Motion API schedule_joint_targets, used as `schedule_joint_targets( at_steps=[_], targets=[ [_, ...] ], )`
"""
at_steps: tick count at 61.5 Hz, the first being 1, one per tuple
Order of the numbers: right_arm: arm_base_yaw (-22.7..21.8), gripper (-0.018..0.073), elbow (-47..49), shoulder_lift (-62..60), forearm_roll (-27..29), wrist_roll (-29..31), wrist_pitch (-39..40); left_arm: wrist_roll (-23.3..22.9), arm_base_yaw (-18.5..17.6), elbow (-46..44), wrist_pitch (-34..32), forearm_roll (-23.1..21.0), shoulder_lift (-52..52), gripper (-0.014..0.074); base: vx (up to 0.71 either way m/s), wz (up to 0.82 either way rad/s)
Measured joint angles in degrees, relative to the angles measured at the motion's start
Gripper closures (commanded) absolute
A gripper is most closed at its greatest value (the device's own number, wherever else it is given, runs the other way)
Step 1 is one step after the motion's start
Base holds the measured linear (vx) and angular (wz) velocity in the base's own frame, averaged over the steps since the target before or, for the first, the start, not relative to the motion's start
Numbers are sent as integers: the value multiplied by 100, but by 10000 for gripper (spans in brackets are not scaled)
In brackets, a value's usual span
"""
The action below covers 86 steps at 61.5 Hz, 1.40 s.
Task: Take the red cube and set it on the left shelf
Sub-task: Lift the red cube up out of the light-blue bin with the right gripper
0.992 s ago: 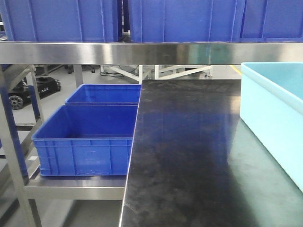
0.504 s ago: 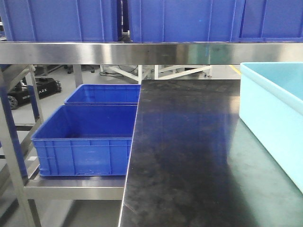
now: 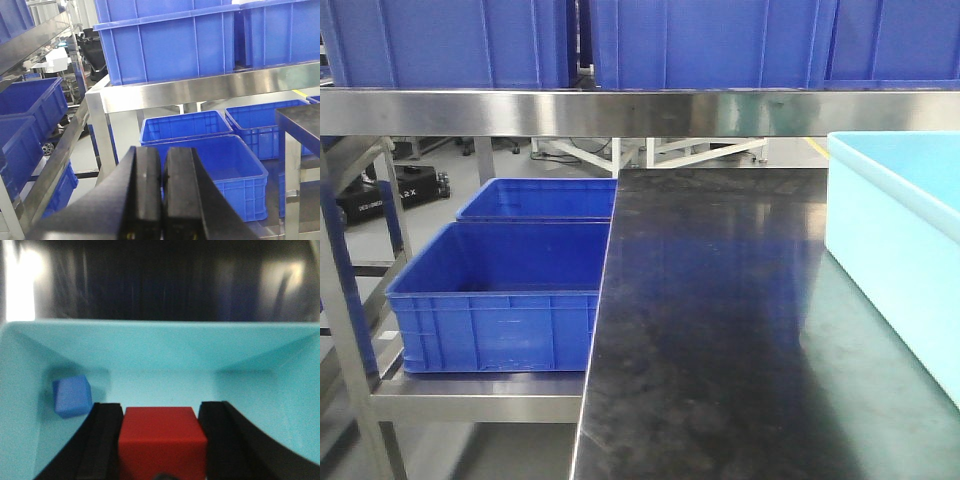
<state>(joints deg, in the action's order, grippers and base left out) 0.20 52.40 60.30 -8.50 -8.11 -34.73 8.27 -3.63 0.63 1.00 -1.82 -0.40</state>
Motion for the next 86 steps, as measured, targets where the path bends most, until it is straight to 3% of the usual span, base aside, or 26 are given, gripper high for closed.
schedule_joint_targets(
  at_steps=[14,24,40,56,86],
  targets=[
    [0,500,0,-1468,38,-8,29,0,0,0,0,0,0,491,-1,-8],
    [0,501,-116,-2212,386,-8,29,0,0,0,0,0,0,491,0,0],
    [0,501,-1029,-3007,679,46,-57,0,0,0,0,0,0,491,1,-5],
    [0,501,-1637,-3303,679,406,-26,0,0,0,0,0,0,491,0,0],
    [481,501,-1683,-3149,726,517,258,0,0,0,0,0,0,491,0,0]
  ],
)
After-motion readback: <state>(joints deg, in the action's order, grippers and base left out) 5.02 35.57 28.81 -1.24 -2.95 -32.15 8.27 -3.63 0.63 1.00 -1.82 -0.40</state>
